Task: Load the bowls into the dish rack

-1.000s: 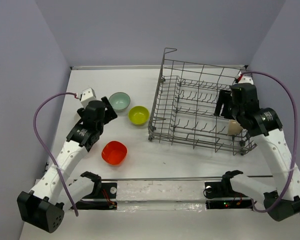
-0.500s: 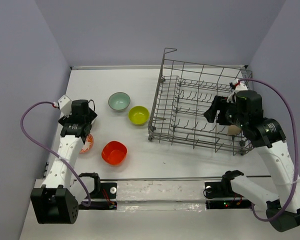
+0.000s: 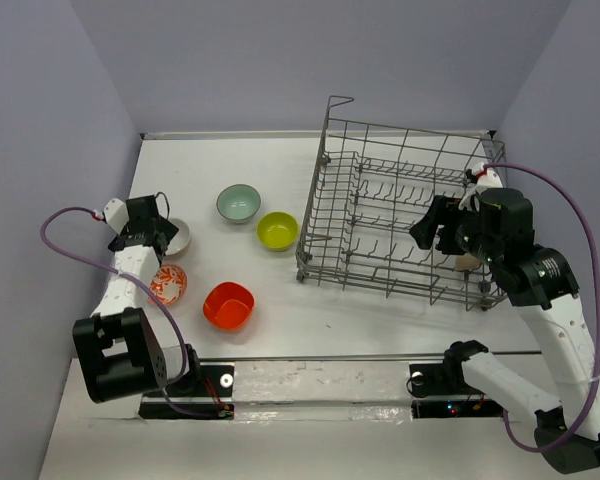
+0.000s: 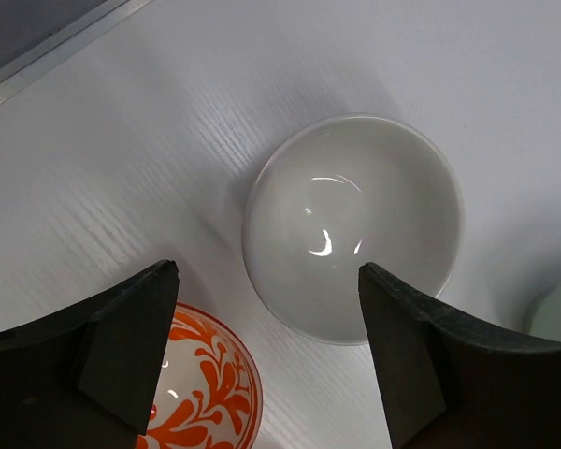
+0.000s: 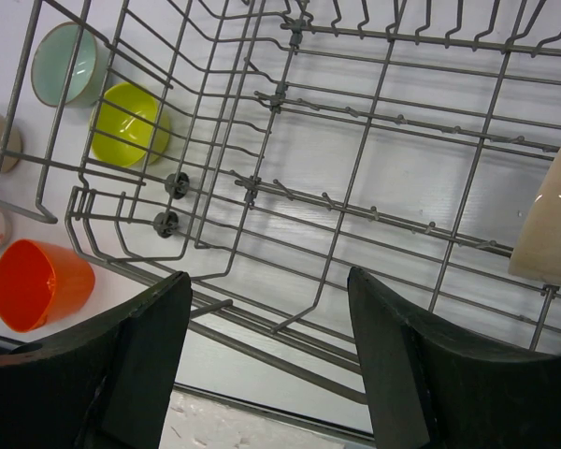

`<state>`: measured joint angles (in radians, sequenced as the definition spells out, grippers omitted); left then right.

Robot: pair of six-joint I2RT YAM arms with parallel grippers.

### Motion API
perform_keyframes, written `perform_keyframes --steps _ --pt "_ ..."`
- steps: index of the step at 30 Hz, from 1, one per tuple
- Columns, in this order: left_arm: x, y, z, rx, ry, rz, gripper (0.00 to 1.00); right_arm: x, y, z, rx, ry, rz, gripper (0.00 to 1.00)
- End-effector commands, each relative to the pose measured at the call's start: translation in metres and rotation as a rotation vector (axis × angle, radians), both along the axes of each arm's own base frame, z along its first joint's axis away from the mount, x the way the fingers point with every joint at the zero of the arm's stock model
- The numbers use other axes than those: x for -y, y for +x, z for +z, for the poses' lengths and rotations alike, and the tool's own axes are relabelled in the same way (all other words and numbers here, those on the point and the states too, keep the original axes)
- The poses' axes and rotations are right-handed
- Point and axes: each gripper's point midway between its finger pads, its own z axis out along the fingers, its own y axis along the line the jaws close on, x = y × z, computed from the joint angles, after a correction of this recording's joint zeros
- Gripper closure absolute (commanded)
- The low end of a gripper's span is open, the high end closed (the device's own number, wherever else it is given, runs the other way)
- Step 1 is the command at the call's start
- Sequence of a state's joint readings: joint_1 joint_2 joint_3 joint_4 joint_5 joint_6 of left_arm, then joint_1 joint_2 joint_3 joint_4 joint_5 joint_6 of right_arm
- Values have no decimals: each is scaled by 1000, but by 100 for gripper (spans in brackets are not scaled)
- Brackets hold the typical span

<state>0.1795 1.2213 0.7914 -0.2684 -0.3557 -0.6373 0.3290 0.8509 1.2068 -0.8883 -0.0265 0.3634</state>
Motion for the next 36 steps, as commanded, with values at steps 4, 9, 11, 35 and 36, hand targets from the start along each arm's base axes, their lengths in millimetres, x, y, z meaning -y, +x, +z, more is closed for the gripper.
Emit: perform_keyframes --steps 4,9,11,35,36 --pt "-13 23 -6 37 -46 38 15 -4 3 13 68 24 10 27" --pt "-14 28 -21 6 -67 44 20 -4 1 11 67 13 13 26" --pt "-16 30 -25 -8 -67 46 25 -7 0 10 66 12 22 26" --pt "-19 32 -49 -48 -101 45 60 -5 0 4 72 -25 9 25" --pt "-18 32 -50 -52 -103 44 60 -4 0 4 72 -25 8 25"
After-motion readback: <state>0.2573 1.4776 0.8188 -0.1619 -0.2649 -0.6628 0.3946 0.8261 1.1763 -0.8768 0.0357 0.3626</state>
